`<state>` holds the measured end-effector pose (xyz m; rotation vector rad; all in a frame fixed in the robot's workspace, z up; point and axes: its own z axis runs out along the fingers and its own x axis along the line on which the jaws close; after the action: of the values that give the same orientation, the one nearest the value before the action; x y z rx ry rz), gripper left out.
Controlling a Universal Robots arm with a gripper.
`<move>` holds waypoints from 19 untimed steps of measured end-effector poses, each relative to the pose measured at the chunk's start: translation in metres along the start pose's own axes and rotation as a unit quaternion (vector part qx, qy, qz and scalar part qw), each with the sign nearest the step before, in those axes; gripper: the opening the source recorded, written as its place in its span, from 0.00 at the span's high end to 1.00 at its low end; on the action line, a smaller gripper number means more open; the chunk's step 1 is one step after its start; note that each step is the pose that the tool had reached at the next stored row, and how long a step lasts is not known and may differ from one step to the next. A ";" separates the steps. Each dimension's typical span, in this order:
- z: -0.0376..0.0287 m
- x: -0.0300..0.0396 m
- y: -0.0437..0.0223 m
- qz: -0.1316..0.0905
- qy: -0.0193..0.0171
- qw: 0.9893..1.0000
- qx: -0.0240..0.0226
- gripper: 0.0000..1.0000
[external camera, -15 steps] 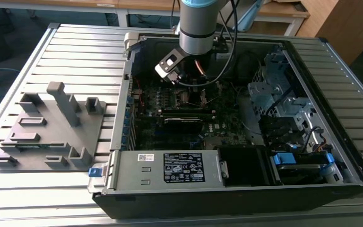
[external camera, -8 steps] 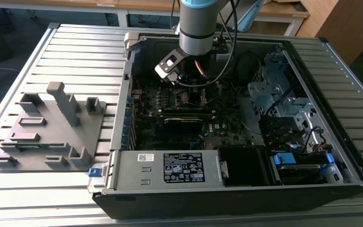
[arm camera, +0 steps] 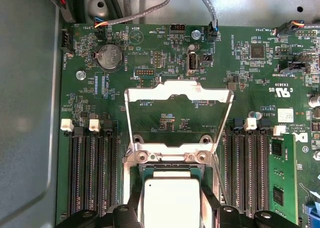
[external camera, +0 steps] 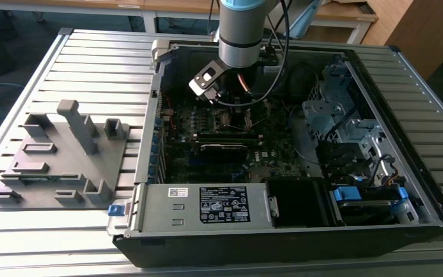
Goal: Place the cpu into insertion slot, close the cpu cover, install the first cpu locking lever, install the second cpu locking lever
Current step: 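Place the cpu into insertion slot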
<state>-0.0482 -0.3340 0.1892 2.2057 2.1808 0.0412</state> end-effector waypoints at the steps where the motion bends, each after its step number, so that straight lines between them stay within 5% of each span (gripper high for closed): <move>1: 0.0000 0.0000 0.0000 0.000 0.000 1.000 0.000 0.46; 19: 0.0004 0.0001 0.0000 0.000 0.000 1.000 0.000 0.41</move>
<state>-0.0481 -0.3339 0.1888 2.2057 2.1809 0.0416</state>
